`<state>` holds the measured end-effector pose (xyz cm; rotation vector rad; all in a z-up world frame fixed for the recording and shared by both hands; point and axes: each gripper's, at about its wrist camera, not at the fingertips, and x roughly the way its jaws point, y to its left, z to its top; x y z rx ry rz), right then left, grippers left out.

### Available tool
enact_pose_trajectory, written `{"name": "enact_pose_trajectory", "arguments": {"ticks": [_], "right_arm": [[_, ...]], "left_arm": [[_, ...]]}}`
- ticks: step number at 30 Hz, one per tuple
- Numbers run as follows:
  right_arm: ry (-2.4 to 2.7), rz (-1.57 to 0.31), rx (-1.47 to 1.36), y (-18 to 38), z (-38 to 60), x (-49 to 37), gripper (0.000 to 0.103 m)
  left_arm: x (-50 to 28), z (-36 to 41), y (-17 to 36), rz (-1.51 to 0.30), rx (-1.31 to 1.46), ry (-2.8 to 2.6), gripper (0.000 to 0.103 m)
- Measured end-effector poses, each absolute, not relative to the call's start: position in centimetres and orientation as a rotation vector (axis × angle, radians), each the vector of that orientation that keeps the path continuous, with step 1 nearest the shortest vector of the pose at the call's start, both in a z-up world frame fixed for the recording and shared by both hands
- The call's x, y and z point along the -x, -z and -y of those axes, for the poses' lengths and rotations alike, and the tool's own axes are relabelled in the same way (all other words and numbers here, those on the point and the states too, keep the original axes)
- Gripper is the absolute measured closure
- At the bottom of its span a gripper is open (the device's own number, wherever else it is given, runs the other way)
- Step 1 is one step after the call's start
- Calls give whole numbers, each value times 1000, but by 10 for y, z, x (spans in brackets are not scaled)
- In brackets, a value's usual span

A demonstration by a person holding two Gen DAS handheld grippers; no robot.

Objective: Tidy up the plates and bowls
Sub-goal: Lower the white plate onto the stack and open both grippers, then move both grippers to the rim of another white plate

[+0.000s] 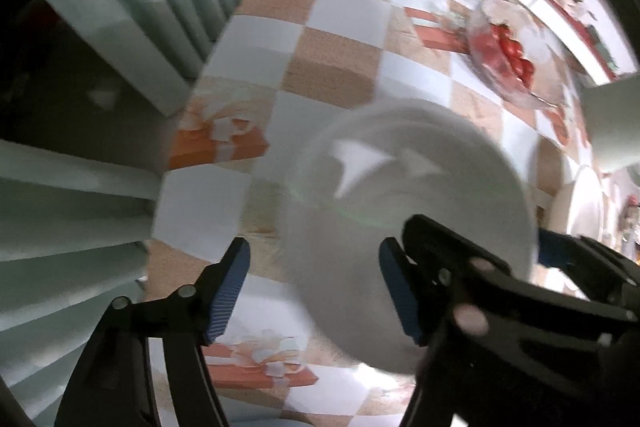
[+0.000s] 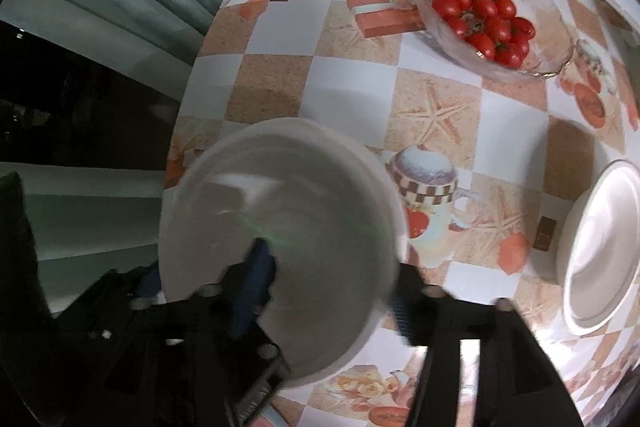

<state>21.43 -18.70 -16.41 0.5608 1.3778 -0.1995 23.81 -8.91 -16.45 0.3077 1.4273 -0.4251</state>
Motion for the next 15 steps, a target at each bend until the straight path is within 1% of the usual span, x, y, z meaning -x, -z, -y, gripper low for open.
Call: {"name": "enact_pose_trajectory", "arguments": {"ticks": [1,4,6,7,8,9,15], "right_arm": [[197,-1372,-566,163,188,-214,22],[212,-1356,-567,159,192,-212,22],[228,-1344,-562,155,195,-210,22],[235,-1339,-561,153,197,-207,20],[241,-1333,-564,151,199,-205,16],[243,-1323,-574,149,202,-202,0],[283,-1284,-577,138,212,-187,0]], "left_arm": [[-239,88,163,-1427,-294,428,24],[-240,85,159,-1401,-282,424,20],[-240,83,157,-1391,-271,408,14],[-241,81,158,-1403,-268,399,7],[-241,79,158,-1411,-257,392,0],[-242,76,158,-1408,-243,389,0],[-236,63,144,-1368,-214,386,0]]}}
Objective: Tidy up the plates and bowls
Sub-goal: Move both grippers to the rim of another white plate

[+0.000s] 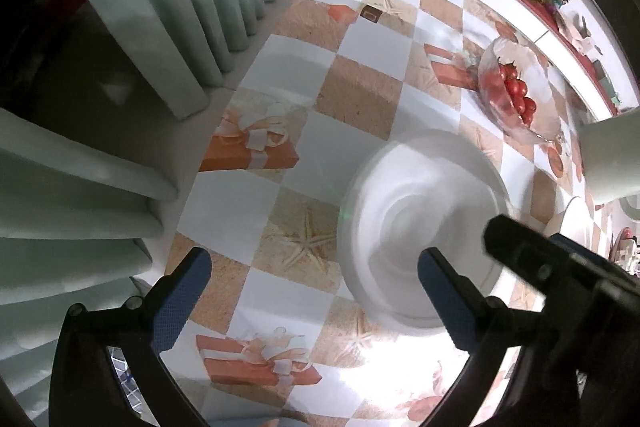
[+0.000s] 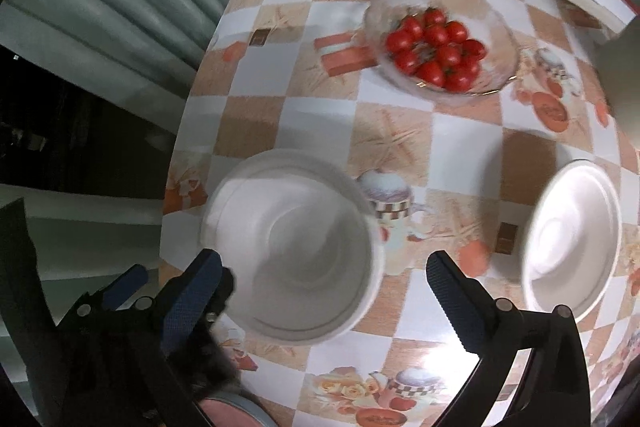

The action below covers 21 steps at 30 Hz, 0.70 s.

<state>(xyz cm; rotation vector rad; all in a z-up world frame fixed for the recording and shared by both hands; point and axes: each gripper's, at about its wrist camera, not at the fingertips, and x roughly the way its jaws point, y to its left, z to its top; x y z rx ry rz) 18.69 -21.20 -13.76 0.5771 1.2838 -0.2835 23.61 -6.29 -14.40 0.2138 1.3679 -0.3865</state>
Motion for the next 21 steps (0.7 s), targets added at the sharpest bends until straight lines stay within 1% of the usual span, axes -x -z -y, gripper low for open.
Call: {"name": "enact_pose_trajectory", "arguments": {"ticks": [3,8,21], "right_arm": [[314,-1272,-597,133,220,-172,0],[344,-1304,-622,131,234,-140,0],[468,-1316,-747,134,282,-26,0]], "left_arm": [[-231,63,138,-1369,-227,407,0],[-206,73,129,-1375,-243,464,0],[-109,129,129,-1412,-442,654,0]]}}
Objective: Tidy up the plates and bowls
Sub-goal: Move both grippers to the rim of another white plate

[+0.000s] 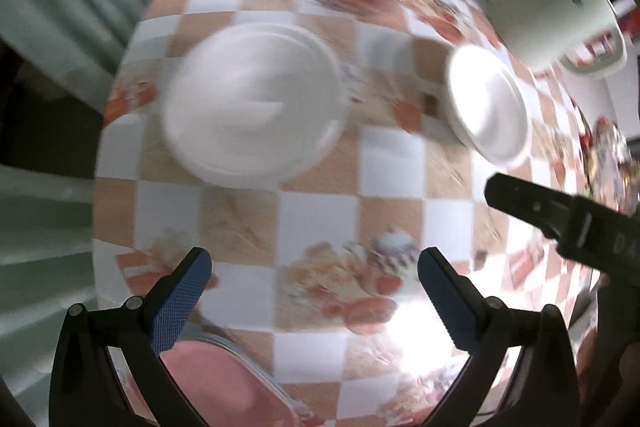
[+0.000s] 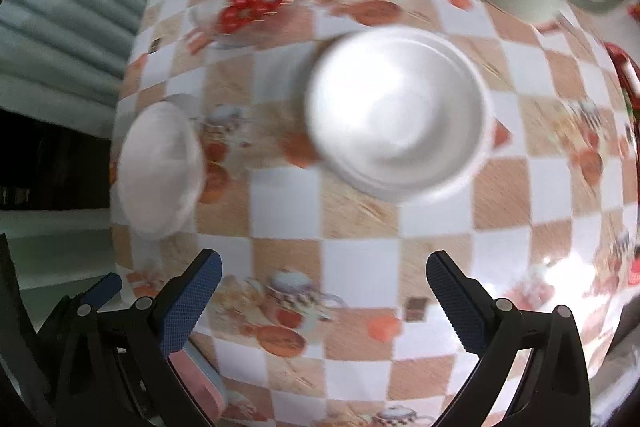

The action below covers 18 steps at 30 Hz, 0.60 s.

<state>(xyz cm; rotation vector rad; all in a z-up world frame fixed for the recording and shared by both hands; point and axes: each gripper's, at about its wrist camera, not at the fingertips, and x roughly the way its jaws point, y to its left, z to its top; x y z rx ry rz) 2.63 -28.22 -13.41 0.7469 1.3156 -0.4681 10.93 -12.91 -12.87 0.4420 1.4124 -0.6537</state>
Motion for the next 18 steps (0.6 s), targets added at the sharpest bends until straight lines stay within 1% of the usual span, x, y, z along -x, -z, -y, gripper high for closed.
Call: {"name": "enact_pose_trajectory", "arguments": {"ticks": [4,8,18], "right_arm": [[505,-1315,-781,139,297,3,0],[548,-1322,-803,144,312,27,0],[609,-1310,-900,159,351,70,0]], "left_arm": [[-88,149,128,-1421,-481,696,0],[-73,172,122,-1393,-541,735,0],[-74,220,128,-1409,-609,739,0]]}}
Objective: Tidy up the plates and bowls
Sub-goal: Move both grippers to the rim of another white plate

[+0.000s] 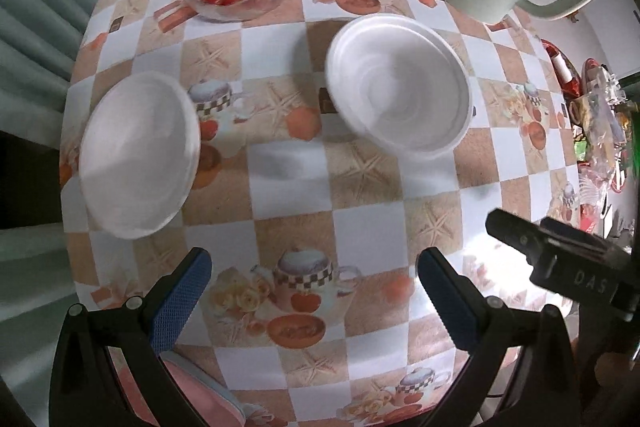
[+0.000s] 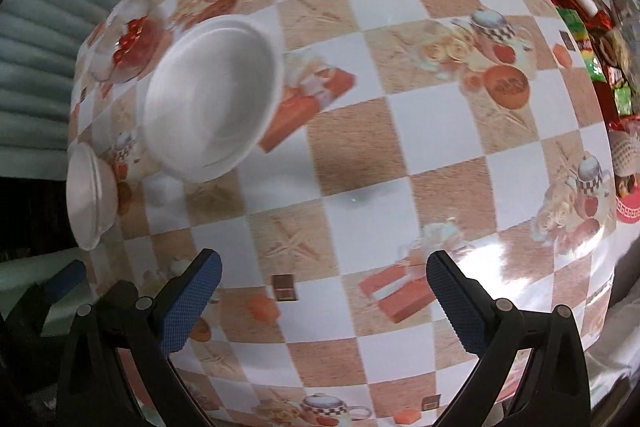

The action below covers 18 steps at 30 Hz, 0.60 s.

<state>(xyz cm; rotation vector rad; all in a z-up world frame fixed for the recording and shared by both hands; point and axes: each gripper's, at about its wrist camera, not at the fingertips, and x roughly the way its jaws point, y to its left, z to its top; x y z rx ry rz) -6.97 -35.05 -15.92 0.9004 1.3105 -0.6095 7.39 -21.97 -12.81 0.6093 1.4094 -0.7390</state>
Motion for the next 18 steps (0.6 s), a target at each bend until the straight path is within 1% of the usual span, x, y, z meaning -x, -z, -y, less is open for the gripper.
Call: {"name": "enact_pose_trajectory", "arguments": {"ticks": [9,18], "right_arm": [[620,-1275,-939,162,380,72,0],[624,-1250,-940,161,413,40,0]], "left_arm": [[-88,260,123,-1374,-598,730,0],[-120,295,133,-1355,-582,681,0]]}}
